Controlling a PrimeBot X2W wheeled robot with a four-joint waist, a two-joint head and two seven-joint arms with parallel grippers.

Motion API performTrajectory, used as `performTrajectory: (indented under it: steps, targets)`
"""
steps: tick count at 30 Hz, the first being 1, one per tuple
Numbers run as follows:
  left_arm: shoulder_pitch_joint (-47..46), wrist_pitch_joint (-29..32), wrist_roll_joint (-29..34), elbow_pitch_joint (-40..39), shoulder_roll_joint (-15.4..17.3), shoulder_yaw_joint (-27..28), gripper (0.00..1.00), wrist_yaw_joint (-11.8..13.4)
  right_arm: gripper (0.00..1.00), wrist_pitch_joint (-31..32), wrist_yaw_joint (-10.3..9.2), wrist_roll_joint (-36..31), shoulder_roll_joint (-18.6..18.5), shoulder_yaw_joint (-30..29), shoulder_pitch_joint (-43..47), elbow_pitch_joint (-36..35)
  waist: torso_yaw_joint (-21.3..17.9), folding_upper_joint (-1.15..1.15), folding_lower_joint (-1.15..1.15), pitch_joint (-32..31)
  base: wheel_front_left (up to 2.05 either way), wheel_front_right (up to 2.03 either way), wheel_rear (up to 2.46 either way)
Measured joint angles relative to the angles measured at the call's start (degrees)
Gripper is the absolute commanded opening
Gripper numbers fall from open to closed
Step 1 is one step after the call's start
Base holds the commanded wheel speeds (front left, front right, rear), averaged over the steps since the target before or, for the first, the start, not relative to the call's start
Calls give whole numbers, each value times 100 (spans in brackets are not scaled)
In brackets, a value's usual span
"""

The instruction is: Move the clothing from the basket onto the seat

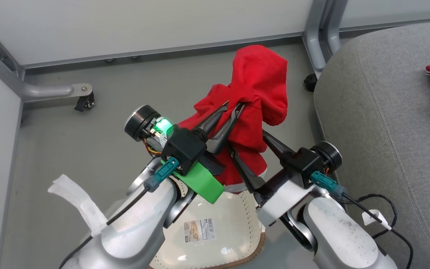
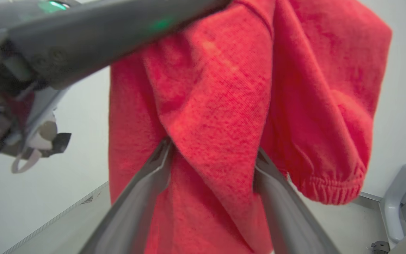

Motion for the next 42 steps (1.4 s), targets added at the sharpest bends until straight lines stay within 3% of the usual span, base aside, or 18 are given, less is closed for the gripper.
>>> performTrajectory:
  steps: [8,9,10,11,28,29,30,31,42]
  targets:
    - [-15,-21,-57,-81,-123,-181,0,-44,100,1,0,513,0,115,-243,208,88,0,0,64,0,0,0]
    - [-15,-23,-71,-81,-132,-193,0,-46,95,1,0,579,0,110,-246,191,98,0,0,63,0,0,0]
    - [-15,-24,-86,-81,-140,-207,0,-47,29,1,0,660,-1,107,-246,167,109,0,0,59,0,0,0]
    - [-15,-24,-91,-81,-144,-212,0,-47,0,1,0,669,0,112,-245,164,118,0,0,52,0,0,0]
    - [-11,-51,-140,67,-73,-154,0,-19,0,1,0,633,0,-13,-136,-23,119,0,0,5,0,0,0]
    - [-11,-51,-125,76,-73,-153,13,10,0,1,0,631,0,-24,-130,-35,116,0,0,6,0,0,0]
    - [-11,-52,-112,79,-69,-152,69,24,0,1,0,631,-1,-34,-125,-51,109,0,0,7,0,0,0]
    - [-11,-52,-77,82,-67,-156,100,41,0,1,0,630,-1,-46,-124,-69,102,0,0,7,0,0,0]
    - [2,-59,-12,-14,-67,-124,100,89,0,1,0,525,-1,-305,-65,-78,61,0,0,42,0,0,0]
